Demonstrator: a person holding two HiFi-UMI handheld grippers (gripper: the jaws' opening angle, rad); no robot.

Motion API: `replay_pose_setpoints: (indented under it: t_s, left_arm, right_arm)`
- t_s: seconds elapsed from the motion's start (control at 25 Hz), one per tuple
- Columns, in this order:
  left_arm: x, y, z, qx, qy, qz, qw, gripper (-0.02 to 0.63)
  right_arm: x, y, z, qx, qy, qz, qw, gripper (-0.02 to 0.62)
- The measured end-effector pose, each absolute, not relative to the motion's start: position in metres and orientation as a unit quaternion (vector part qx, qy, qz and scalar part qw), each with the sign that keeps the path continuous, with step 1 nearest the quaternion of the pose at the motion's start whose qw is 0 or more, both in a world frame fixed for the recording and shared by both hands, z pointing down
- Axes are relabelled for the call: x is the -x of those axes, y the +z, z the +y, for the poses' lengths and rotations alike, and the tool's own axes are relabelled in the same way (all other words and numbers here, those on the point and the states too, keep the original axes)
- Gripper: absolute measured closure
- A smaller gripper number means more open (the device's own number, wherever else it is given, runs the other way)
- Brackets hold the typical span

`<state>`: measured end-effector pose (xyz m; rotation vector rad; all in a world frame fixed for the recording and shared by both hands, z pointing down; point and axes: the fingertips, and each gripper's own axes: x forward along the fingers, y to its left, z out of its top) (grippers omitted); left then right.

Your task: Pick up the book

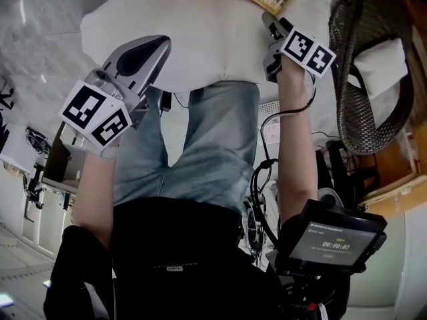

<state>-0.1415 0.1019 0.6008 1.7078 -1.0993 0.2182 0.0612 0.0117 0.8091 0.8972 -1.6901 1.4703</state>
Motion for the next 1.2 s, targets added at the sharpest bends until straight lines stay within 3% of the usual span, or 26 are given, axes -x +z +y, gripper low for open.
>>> replay_pose_setpoints:
  t_s: [1.2]
  left_arm:
    - [0.122, 0.602, 0.105, -0.7, 0.068, -0.471, 0.533, 0.592]
  right_arm:
    - [-0.081, 0.843, 0.0, -0.311, 0.619, -0.584, 0.423, 0.339]
